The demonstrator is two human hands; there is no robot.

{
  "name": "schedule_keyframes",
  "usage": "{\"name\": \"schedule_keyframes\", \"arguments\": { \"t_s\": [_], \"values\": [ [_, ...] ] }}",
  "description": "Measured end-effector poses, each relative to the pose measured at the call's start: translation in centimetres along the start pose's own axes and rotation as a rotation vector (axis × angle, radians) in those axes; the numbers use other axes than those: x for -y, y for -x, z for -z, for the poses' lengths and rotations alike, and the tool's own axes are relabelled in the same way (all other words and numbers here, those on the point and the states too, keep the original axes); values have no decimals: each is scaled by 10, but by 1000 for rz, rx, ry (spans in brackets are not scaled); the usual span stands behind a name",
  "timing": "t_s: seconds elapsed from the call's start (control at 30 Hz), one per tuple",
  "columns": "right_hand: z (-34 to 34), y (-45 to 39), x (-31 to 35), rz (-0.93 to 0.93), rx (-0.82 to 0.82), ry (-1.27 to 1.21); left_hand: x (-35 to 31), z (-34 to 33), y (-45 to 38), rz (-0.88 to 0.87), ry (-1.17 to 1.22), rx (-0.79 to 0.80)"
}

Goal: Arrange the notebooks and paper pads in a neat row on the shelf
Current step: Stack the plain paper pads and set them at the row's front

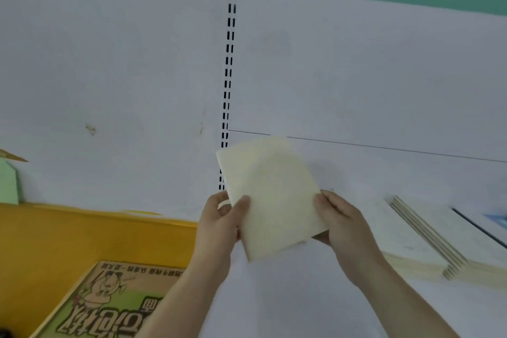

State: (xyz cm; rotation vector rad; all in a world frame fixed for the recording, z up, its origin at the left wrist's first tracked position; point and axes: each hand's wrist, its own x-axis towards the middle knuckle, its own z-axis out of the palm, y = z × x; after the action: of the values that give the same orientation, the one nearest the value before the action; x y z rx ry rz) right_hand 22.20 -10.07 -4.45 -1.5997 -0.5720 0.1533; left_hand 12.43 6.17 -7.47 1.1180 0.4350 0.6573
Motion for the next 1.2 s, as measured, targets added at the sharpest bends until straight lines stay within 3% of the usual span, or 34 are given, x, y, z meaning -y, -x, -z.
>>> {"name": "schedule_keyframes", "arguments": {
  "t_s": [0.13, 0.23, 0.3, 0.47, 0.6, 0.67, 0.77, 0.9, 1.1, 1.2],
  "values": [
    [-3, -9, -16, -24, 51, 139, -5, 0, 6, 8, 102, 150],
    [-4, -24, -31, 48, 83, 323, -8, 8, 3, -176, -215, 10],
    [-5, -34, -43, 145, 122, 585, -11, 17, 2, -258, -362, -80],
    [-15, -50, -74, 321, 462, 1290, -16, 41, 6, -261, -496, -228],
    [-14, -52, -72, 562, 339, 1384, -20, 53, 9, -236, -585, -251],
    [-10, -52, -61, 577, 232, 1415, -20, 55, 11, -237, -636, -261],
    [4, -54, -42, 570, 10, 1327, -21, 53, 16, -285, -691, -252],
    [19, -43, -8, 559, -277, 935, -22, 49, 20, -282, -648, -247],
    [18, -3, 4, 197, -300, 166, -15, 23, 25, -205, -454, -202],
    [14, 9, -10, 113, -356, 15, -13, 7, 27, -191, -421, -192]
  ]
}}
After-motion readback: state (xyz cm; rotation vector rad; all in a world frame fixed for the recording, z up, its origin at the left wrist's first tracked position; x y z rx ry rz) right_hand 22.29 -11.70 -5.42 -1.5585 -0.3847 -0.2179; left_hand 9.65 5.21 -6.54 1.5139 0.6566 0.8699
